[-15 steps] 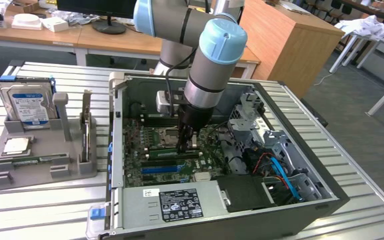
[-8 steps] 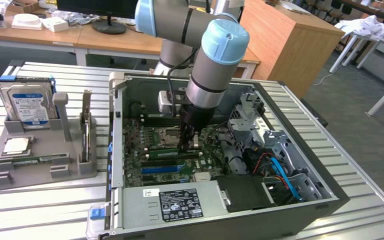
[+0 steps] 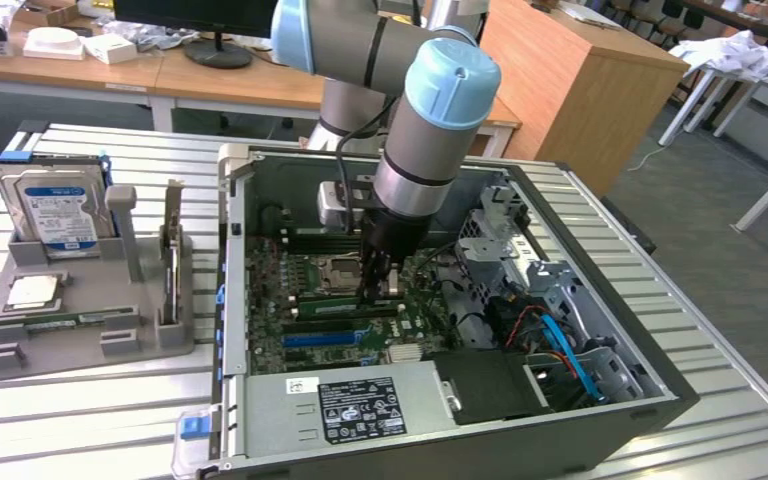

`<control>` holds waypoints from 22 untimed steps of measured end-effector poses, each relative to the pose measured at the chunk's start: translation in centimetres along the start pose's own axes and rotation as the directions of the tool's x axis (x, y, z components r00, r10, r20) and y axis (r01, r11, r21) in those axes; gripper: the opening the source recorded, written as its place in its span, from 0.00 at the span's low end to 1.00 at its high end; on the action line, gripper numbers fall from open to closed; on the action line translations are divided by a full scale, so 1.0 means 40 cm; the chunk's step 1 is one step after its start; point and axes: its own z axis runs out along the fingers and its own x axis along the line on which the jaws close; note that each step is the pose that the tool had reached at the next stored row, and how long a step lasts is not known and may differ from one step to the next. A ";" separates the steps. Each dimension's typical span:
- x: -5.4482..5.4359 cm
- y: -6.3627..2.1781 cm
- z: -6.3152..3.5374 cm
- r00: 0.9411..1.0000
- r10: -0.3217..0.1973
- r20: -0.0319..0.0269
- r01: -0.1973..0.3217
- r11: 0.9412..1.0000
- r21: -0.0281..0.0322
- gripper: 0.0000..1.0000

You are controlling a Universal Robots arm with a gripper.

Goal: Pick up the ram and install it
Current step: 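Insert the ram into the slot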

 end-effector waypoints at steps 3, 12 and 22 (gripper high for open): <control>0.000 0.000 0.000 1.000 0.000 0.000 0.000 1.000 0.000 0.12; 0.000 0.000 0.000 1.000 0.000 -0.007 0.000 1.000 0.000 0.12; 0.000 0.000 0.000 1.000 0.001 -0.028 -0.001 1.000 0.001 0.12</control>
